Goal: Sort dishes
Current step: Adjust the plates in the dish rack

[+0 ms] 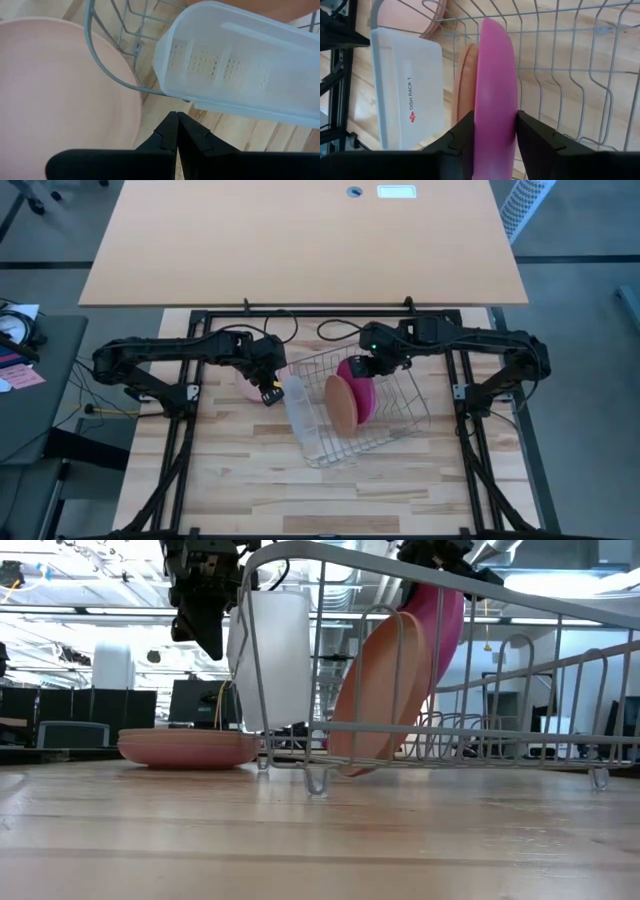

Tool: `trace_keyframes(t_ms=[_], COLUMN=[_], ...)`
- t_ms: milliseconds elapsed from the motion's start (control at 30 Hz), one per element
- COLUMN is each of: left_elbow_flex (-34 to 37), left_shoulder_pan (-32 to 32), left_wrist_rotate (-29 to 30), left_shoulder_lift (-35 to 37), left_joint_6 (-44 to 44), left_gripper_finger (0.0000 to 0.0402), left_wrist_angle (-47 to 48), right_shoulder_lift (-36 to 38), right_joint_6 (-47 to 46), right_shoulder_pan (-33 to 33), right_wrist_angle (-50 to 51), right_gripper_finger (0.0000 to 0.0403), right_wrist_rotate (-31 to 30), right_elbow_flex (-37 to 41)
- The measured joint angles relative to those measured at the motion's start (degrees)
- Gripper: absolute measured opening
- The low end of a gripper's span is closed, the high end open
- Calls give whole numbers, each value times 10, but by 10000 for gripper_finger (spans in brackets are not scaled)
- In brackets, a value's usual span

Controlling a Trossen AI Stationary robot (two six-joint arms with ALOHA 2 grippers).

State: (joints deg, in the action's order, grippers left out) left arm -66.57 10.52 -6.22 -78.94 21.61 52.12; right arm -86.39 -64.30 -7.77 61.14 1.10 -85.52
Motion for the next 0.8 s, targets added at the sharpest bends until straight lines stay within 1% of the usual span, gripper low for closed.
trace_keyframes(t_ms=[400, 800], left_elbow_flex=[0, 0], left_shoulder_pan=[0, 0], left_wrist_rotate=[0, 0], left_shoulder_lift=[0, 0], left_joint_6=[1, 18], left_gripper_finger=[0, 0], left_wrist_angle=[15, 16], right_shoulder_lift=[18, 25], right_joint_6=[33, 57], right_shoulder_pan=[-23, -26], right_wrist_angle=[21, 27], right_gripper_finger=[109, 106], right_wrist_rotate=[0, 1], right_elbow_flex=[0, 0])
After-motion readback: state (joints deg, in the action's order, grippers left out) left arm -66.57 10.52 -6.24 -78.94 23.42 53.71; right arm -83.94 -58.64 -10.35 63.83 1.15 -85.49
